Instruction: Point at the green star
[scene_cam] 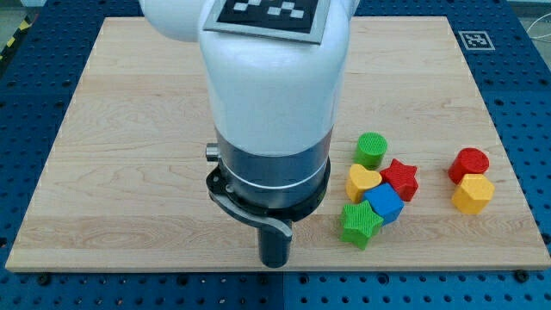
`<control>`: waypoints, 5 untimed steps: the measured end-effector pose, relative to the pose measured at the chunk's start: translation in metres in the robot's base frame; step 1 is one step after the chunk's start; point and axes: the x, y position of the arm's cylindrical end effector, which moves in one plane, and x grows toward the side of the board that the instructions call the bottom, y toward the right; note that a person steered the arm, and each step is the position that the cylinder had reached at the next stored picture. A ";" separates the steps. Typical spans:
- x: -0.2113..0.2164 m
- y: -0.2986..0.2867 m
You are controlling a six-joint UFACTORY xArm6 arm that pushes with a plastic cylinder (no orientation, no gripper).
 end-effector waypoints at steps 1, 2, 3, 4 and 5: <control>0.001 0.005; 0.000 0.019; -0.001 0.036; 0.000 0.055; 0.001 0.077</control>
